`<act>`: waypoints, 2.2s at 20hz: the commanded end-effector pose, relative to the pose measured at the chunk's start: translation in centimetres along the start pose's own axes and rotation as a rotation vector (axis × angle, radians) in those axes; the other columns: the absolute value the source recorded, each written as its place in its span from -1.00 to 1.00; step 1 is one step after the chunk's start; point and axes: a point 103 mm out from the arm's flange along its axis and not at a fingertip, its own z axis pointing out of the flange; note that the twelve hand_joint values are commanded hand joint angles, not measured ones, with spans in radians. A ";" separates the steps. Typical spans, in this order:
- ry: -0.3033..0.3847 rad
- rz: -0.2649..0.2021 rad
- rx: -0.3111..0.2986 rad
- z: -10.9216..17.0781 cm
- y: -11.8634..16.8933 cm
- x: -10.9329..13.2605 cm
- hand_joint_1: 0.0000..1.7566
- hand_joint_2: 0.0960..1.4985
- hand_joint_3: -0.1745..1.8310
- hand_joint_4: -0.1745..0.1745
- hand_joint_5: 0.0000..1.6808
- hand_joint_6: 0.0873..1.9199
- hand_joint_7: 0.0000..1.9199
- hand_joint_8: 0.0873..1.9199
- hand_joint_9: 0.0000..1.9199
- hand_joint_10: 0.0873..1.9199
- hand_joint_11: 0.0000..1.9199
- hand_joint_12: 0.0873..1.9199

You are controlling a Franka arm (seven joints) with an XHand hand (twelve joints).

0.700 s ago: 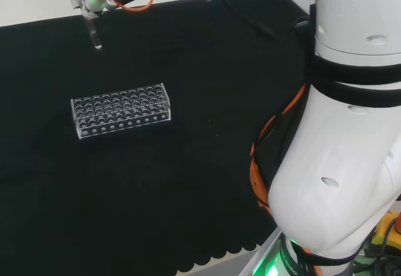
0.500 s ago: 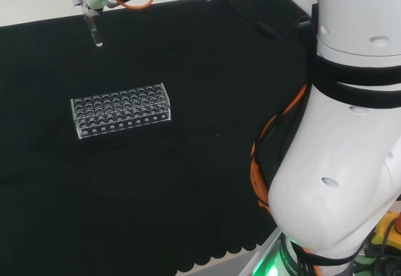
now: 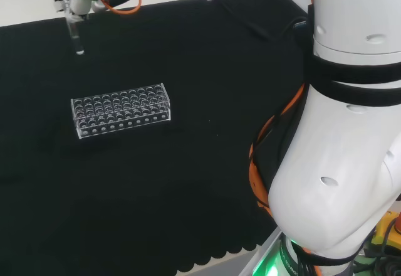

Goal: Shake the test tube.

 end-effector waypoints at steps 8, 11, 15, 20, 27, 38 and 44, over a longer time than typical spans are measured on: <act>0.017 0.028 0.010 0.4 -1.6 -0.8 0.63 -0.21 -0.21 -1.00 0.49 -0.62 0.43 -0.23 0.33 -0.42 0.11 0.13; -0.024 0.112 0.028 0.7 -3.4 -4.2 0.63 -0.21 -0.20 -1.00 0.50 -0.62 0.43 -0.24 0.33 -0.42 0.11 0.13; -0.071 0.185 0.032 0.3 -4.9 -7.4 0.63 -0.21 -0.20 -1.00 0.50 -0.62 0.43 -0.24 0.33 -0.42 0.11 0.13; -0.069 0.185 0.022 -0.1 -4.4 -7.4 0.63 -0.21 -0.20 -1.00 0.50 -0.62 0.43 -0.24 0.33 -0.42 0.11 0.13; 0.025 0.046 -0.001 0.2 -1.5 -1.3 0.63 -0.21 -0.20 -1.00 0.50 -0.62 0.43 -0.24 0.33 -0.43 0.11 0.13; 0.098 -0.072 -0.003 0.1 -0.2 2.6 0.63 -0.22 -0.20 -1.00 0.50 -0.63 0.43 -0.24 0.33 -0.43 0.11 0.14; 0.044 0.058 0.022 0.9 -1.6 -2.5 0.63 -0.22 -0.20 -1.00 0.50 -0.63 0.43 -0.24 0.33 -0.43 0.10 0.14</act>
